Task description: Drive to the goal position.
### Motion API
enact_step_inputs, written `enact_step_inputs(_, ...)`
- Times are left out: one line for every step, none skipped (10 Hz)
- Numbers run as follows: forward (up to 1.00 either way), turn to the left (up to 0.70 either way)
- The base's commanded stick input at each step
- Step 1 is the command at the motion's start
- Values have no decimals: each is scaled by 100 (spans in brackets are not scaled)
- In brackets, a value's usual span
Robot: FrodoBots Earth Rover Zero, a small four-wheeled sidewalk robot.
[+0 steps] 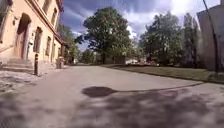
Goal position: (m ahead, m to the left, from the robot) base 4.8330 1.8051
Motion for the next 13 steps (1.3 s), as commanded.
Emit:
enact_step_inputs(70,6)
enact_step_inputs(70,6)
enact_step_inputs(70,6)
enact_step_inputs(70,6)
enact_step_inputs(70,6)
enact_step_inputs(70,6)
enact_step_inputs(70,6)
enact_step_inputs(70,6)
enact_step_inputs(70,6)
enact_step_inputs(70,6)
enact_step_inputs(70,6)
enact_step_inputs(70,6)
enact_step_inputs(70,6)
